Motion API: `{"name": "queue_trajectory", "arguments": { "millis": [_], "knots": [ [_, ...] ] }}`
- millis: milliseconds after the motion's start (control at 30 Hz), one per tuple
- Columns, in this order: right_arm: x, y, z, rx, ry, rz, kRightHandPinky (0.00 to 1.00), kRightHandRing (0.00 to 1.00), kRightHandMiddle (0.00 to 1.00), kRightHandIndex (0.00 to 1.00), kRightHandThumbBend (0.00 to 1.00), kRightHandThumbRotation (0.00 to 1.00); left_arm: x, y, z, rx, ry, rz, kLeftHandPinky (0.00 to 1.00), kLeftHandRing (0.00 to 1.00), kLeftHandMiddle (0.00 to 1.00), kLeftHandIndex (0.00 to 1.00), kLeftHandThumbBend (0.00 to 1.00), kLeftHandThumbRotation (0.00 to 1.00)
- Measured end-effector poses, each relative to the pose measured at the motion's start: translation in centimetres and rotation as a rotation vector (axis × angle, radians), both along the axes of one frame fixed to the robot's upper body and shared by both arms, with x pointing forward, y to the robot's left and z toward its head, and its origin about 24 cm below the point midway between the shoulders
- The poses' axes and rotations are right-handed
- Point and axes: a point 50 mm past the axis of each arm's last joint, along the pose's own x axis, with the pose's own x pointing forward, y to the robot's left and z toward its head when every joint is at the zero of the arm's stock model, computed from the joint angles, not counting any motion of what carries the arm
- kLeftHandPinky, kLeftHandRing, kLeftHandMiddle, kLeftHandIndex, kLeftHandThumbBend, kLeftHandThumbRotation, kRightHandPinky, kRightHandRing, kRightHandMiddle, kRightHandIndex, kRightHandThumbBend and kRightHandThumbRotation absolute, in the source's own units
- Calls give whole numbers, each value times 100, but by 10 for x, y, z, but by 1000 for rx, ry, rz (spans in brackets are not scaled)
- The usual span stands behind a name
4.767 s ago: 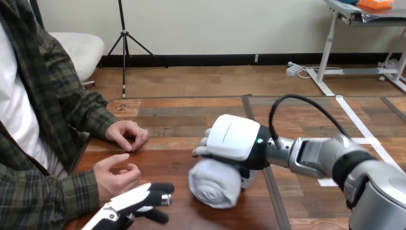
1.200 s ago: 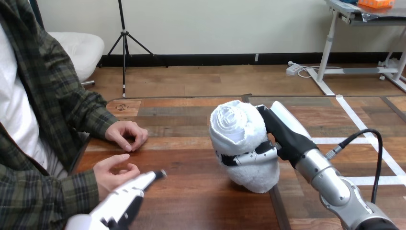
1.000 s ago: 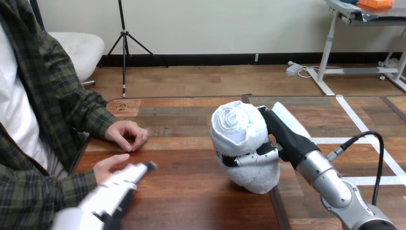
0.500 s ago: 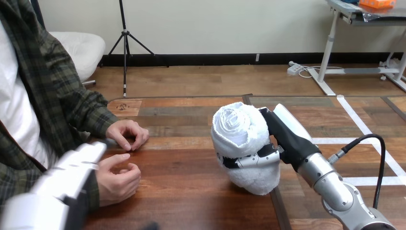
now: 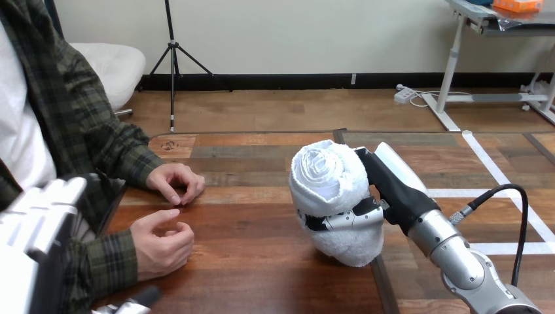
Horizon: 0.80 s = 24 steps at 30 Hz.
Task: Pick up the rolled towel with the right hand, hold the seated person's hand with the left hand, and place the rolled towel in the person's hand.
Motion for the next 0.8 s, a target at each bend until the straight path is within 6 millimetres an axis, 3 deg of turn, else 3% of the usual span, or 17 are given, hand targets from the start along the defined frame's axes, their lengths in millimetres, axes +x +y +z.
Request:
{"name": "queue_trajectory", "arguments": {
  "millis": [300,800],
  "knots": [
    [-1,-1,0,-1,-4,2,9,13,18,22,71,0,10,10,11,71,36,30,75,85,86,85,100,41],
    [-2,-6,2,-9,-19,5,10,14,20,22,71,0,34,17,27,111,72,-4,71,82,84,85,100,31]
  ]
}}
